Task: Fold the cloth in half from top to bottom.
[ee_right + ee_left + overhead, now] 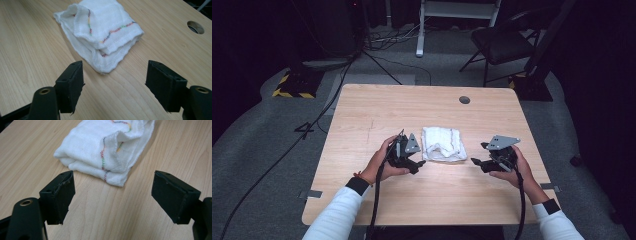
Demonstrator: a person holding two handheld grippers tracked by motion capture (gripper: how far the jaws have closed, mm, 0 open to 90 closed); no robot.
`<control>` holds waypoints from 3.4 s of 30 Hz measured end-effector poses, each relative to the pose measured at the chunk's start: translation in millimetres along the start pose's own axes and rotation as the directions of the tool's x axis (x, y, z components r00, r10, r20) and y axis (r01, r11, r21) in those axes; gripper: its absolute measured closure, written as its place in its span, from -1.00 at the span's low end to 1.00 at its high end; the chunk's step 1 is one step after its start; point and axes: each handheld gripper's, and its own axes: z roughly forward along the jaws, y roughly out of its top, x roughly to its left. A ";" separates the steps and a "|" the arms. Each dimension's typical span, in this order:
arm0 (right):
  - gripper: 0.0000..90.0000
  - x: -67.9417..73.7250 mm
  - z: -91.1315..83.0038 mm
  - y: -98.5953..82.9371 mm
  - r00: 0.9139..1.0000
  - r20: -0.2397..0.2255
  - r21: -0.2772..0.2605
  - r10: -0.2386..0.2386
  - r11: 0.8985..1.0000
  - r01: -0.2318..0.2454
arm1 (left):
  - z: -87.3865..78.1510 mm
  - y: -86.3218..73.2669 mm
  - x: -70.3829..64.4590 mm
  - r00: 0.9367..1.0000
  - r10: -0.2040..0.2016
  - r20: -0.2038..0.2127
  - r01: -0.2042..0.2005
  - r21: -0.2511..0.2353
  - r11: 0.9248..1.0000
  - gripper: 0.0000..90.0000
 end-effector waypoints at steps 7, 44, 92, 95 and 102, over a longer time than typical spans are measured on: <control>-0.31 0.4 -6.6 -11.2 1.000 0.014 0.023 -0.001 1.000 0.001 | -7.9 -8.8 -4.7 1.000 0.006 -0.020 -0.006 0.010 1.000 -0.57; -0.29 -11.4 -53.7 -103.8 0.987 0.107 0.097 0.119 0.987 -0.130 | -43.0 -92.3 -20.6 0.989 -0.058 -0.135 0.073 0.107 0.992 -0.56; -0.44 -24.2 -68.9 -165.3 0.927 0.112 -0.015 0.358 0.933 -0.359 | -69.0 -155.2 -3.1 0.929 -0.365 -0.058 0.367 0.018 0.930 -0.61; -0.44 -24.5 -68.8 -165.3 0.927 0.112 -0.015 0.358 0.933 -0.359 | -69.1 -155.2 -2.8 0.930 -0.362 -0.058 0.364 0.019 0.931 -0.61; -0.44 -24.6 -68.8 -165.3 0.927 0.112 -0.015 0.357 0.934 -0.358 | -69.0 -155.2 -2.8 0.930 -0.362 -0.057 0.364 0.019 0.931 -0.61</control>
